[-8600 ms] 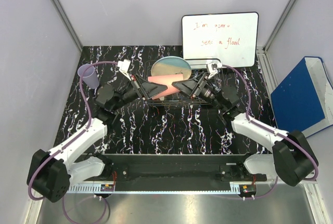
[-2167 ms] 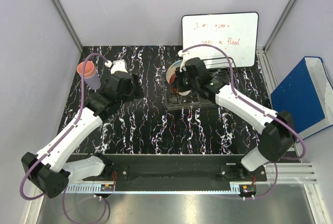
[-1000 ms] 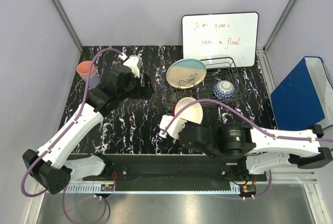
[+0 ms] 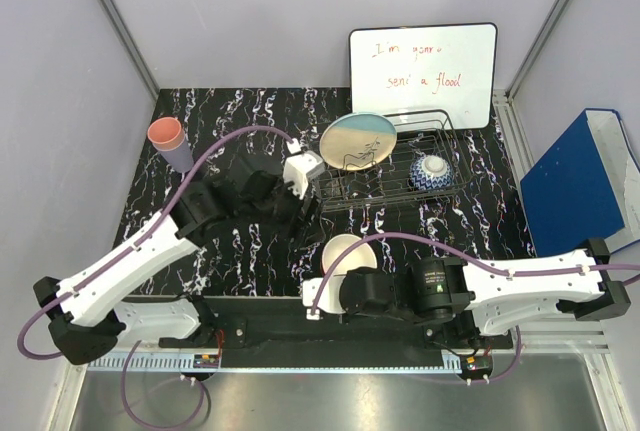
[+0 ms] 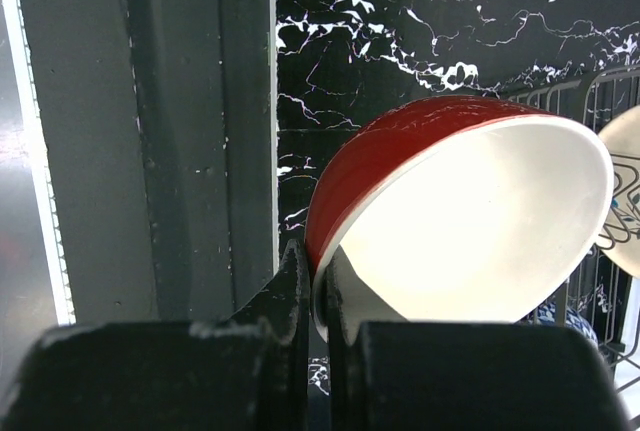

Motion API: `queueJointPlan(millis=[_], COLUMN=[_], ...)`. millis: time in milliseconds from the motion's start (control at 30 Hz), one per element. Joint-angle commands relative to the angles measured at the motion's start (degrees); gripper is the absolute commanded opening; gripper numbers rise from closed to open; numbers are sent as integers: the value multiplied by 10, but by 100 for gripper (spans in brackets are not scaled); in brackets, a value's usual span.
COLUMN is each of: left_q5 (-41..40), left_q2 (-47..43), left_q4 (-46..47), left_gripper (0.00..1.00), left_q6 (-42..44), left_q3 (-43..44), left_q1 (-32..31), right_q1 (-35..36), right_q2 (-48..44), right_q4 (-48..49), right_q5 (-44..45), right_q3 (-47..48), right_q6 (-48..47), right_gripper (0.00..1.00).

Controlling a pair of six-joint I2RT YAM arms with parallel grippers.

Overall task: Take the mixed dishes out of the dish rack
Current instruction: Place the bowl at the center of the board.

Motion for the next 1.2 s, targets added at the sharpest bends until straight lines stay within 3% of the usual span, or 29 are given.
queueJointPlan(millis=[0,533,667,700,767,800,867,1167], left_q5=[-1,-11,-5,-6,-5,-7,-9,-50], left_q2=[2,53,65,69,73,74,76,53], left_q4=[6,20,30,31,34,34,35,46], left_gripper=[71,67,50,39,27,13,0,0], left_q6=[-15,-20,-19,-19,-17,-16,-17,-20], left_q3=[-20,-46,-57,-59,-61,-63,-63,-70], left_q1=[-36,-83,-84,-84,-84,-84,-84,-83], right_q1=[3,-1,-3,-2,-2,-2,-2,-2], right_q2=[-13,-12,-2,0,5,5,6,3], right_q4=[48,75,81,81,82,83,86,96], right_q5=[26,29,23,21,20,20,21,54], right_q3=[4,-8,0,2,4,5,5,0], right_q6=[-27,-60,-65,-65,-70,-69,-71,-64], right_gripper=[0,0,0,0,0,0,0,0])
